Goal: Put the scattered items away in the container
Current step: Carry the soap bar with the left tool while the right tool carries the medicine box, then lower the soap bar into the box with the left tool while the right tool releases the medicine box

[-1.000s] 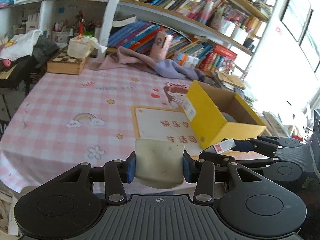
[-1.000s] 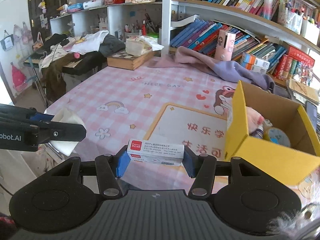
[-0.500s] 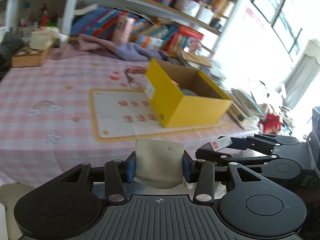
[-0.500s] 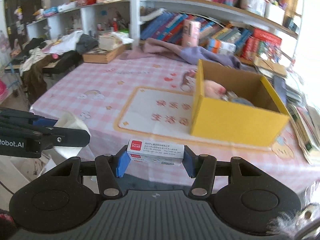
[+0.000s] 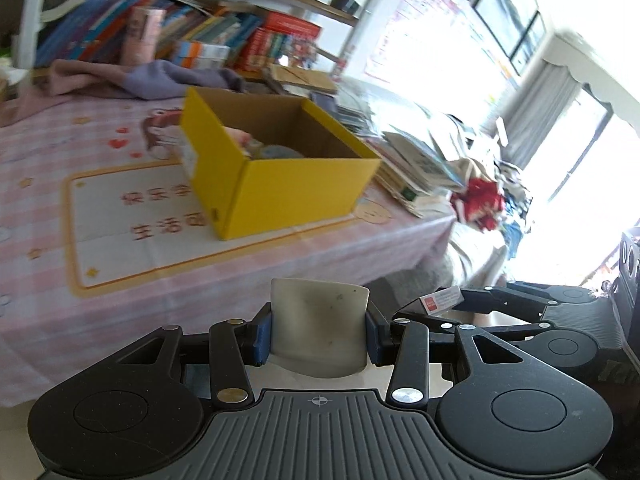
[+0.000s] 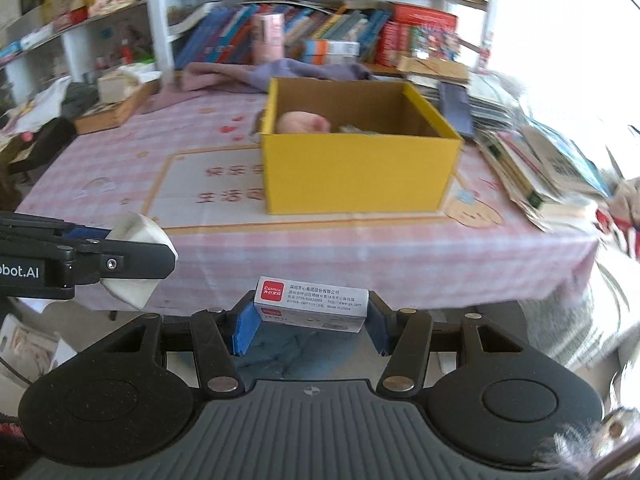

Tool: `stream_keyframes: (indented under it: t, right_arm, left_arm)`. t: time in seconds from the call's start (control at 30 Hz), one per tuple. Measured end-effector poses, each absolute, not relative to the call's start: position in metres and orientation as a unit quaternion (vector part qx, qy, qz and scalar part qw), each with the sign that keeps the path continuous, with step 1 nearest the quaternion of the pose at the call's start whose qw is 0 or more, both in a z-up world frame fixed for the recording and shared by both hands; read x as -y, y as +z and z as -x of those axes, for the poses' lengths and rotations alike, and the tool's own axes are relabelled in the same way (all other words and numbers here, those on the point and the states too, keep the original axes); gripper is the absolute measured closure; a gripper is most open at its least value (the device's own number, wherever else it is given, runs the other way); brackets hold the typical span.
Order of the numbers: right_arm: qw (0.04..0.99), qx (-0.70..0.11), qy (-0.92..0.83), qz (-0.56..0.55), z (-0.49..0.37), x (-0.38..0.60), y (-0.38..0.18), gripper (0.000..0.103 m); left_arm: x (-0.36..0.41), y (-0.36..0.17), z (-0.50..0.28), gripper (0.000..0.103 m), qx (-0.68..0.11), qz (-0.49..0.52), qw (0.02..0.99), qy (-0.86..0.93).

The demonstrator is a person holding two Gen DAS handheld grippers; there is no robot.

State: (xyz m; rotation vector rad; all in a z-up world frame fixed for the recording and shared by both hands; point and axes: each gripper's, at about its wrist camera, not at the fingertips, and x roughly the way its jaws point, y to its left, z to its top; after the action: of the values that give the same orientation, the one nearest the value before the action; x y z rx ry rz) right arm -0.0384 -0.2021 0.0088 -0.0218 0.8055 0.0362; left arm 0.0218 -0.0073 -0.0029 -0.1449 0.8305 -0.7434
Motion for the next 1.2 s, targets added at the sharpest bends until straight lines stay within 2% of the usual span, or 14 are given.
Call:
stream_keyframes:
  t: [0.3,0.6,0.8,1.03,1.2]
  right_arm:
    - [0.916,-0.4,-0.02,-0.017,0.036,0.24,0.006,0.051]
    - [0.916,-0.4,-0.017,-0.038,-0.005,0.276,0.0,0.051]
    - [0.926,-0.376,0.005,-0.012,-0.049,0.302,0.006,0.051]
    - [0.947,-0.313,0.069,0.031,-0.122,0.323,0.03,0.051]
    - [0.948,-0.294,0.118,0.037,-0.178,0.333,0.038,0.051]
  left_arm:
    - [0.048,-0.006,-0.035,0.061,-0.406,0.059,0.828,-0.383]
    - [0.079,-0.003,-0.065,0.061,-0.399,0.048,0.838,-0.369]
    - [0.101,0.007,-0.097,0.061,-0.377,0.05,0.86,-0.34]
    - [0.127,0.032,-0.155,0.061,-0.337,0.027,0.897,-0.284]
    - [0.139,0.032,-0.188,0.06,-0.34,0.021,0.909,-0.242]
